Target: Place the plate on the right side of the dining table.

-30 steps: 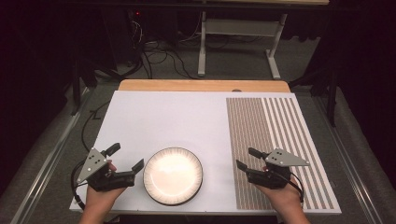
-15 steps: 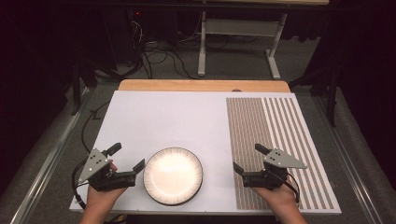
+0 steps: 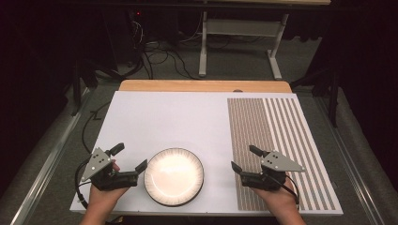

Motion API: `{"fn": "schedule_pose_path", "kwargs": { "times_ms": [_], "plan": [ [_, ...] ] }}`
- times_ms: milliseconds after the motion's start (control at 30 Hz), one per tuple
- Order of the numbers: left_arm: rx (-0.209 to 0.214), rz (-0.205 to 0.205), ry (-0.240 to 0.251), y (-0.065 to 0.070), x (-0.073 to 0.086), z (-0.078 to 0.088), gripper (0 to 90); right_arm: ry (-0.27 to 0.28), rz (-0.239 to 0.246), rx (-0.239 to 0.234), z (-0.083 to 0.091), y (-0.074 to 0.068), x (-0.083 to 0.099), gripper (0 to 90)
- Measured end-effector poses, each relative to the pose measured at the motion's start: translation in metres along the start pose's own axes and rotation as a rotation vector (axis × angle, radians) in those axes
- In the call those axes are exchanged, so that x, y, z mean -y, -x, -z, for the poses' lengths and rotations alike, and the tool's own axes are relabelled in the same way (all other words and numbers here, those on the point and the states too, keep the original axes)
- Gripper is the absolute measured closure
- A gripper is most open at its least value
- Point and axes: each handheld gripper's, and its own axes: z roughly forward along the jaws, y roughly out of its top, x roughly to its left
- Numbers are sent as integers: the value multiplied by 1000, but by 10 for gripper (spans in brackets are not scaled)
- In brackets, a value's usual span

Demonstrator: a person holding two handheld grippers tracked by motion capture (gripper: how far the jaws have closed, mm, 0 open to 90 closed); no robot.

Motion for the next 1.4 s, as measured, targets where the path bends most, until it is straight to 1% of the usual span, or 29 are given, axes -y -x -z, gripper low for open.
{"fn": "schedule_pose_path", "kwargs": {
  "times_ms": [33, 133, 167, 267, 300, 333, 400, 433, 467, 500, 567, 633, 667, 733, 767, 867, 900, 967, 1033, 1067, 1100, 1133, 1167, 1200, 1233, 1267, 1300, 1367, 1400],
  "plan": [
    [-4, -6, -1, 1, 0, 1, 7, -9, 13, -9, -1, -4, -1, 289],
    [-11, -14, -2, 1, -1, 2, 7, -20, 32, -28, -4, -10, -3, 374],
    [-11, -14, -2, 1, -1, 2, 7, -20, 32, -28, -4, -10, -3, 374],
    [-13, -19, -2, 2, -2, 2, 7, -32, 29, -55, -6, -15, -5, 488],
    [-13, -22, -5, 2, -1, 1, 7, -35, 39, -56, -6, -15, -5, 510],
    [-13, -21, -5, 3, -1, 1, 7, -40, 29, -62, -7, -17, -6, 541],
    [-14, -19, -4, 2, -1, 1, 7, -48, 31, -76, -9, -19, -9, 577],
    [-14, -20, -4, 2, -1, 1, 7, -62, 24, -94, -10, -21, -11, 610],
    [-15, -21, -5, 1, -1, 1, 7, -62, 24, -94, -10, -21, -11, 610],
    [-16, -21, -5, 1, -1, 1, 7, -67, 19, -94, -10, -22, -11, 629],
    [-17, -15, -4, 0, -1, 2, 7, -76, 35, -107, -13, -26, -13, 698],
    [-16, -13, -5, 0, -1, 2, 7, -79, 37, -114, -14, -28, -14, 718],
    [-16, -11, -3, 1, 0, 1, 7, -99, 36, -147, -17, -30, -19, 759],
    [-16, -16, -7, 1, 0, 1, 7, -109, 34, -157, -19, -32, -21, 774],
    [-16, -14, -5, 1, 0, 1, 7, -112, 44, -169, -21, -34, -24, 785],
    [-18, -15, -2, 1, 0, 1, 7, -121, 68, -199, -31, -39, -34, 843],
    [-18, -14, -1, 1, 0, 1, 7, -120, 71, -211, -36, -42, -38, 892],
    [-18, -18, -5, 1, 0, 1, 7, -121, 74, -220, -38, -42, -39, 900],
    [-17, -19, -7, 1, 1, 1, 7, -138, 72, -255, -43, -44, -38, 900],
    [-16, -19, -7, 1, 1, 1, 7, -151, 61, -267, -45, -45, -36, 900],
    [-15, -19, -9, 1, 1, 1, 7, -166, 69, -270, -46, -46, -34, 900],
    [-14, -18, -8, 2, 1, 1, 7, -185, 90, -274, -49, -48, -31, 900],
    [-14, -18, -7, 2, 1, 1, 7, -206, 93, -275, -50, -50, -29, 900],
    [-14, -20, -6, 2, 0, 2, 7, -210, 101, -282, -51, -51, -27, 900],
    [-14, -19, -3, 2, 0, 2, 7, -250, 114, -285, -54, -56, -22, 900],
    [-13, -19, -3, 2, 0, 3, 7, -250, 114, -285, -54, -56, -22, 900],
    [-14, -20, -3, 2, 0, 3, 7, -277, 132, -285, -56, -59, -18, 900],
    [-14, -19, 1, 2, -1, 4, 7, -285, 127, -287, -57, -60, -17, 900],
    [-14, -19, 1, 2, -1, 4, 7, -300, 136, -288, -59, -62, -15, 900]
  ]
}}
